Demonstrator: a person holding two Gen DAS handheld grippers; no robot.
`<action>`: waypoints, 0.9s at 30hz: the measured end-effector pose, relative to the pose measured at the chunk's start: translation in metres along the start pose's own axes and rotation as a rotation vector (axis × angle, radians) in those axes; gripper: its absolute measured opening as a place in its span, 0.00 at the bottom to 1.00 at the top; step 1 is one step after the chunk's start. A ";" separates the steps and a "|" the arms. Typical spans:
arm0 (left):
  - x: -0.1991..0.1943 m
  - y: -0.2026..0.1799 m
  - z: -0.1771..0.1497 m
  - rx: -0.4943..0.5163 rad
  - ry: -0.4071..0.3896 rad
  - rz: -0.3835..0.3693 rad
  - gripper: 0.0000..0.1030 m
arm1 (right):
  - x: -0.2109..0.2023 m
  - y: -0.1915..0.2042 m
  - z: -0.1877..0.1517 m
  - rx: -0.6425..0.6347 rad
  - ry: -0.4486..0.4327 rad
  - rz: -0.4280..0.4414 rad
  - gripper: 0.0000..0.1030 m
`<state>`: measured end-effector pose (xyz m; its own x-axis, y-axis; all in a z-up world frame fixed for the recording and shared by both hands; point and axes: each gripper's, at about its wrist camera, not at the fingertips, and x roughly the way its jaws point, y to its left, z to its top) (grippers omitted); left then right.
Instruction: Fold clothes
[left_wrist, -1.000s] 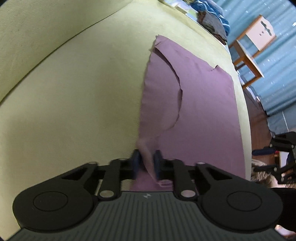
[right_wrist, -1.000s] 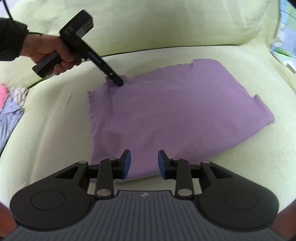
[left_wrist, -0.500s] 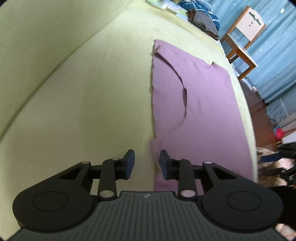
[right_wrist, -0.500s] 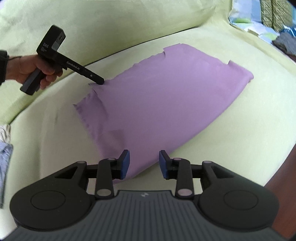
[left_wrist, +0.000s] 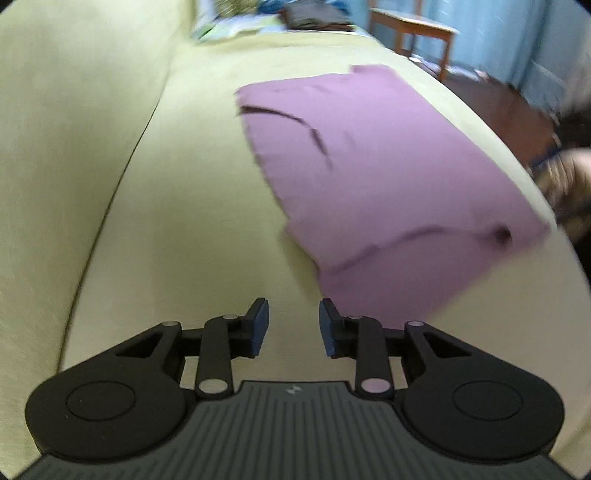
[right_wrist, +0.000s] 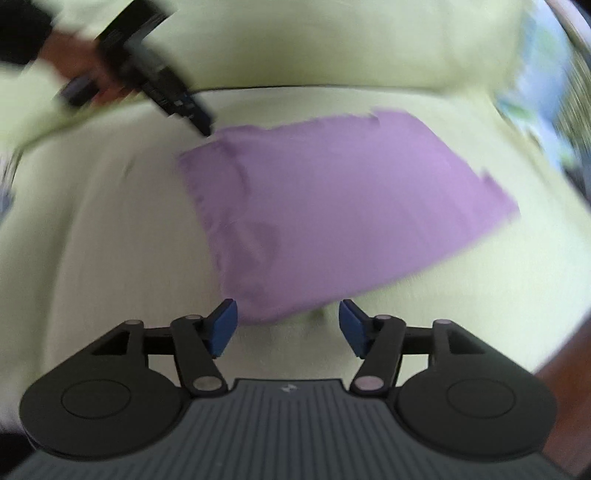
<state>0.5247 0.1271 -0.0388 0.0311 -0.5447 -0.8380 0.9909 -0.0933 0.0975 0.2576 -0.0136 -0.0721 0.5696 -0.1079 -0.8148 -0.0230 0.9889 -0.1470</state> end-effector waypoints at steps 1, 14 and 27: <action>-0.002 -0.007 -0.005 0.047 -0.003 0.023 0.35 | 0.002 0.006 -0.002 -0.068 -0.004 -0.009 0.56; -0.014 -0.045 -0.041 0.295 -0.068 0.199 0.35 | 0.027 0.042 -0.028 -0.581 -0.108 -0.214 0.58; 0.005 -0.056 -0.061 1.003 -0.190 0.191 0.39 | 0.034 0.033 -0.010 -0.652 -0.175 -0.121 0.14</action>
<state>0.4774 0.1806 -0.0814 0.0682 -0.7377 -0.6716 0.4041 -0.5951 0.6947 0.2686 0.0140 -0.1104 0.7227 -0.1410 -0.6767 -0.4096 0.7012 -0.5835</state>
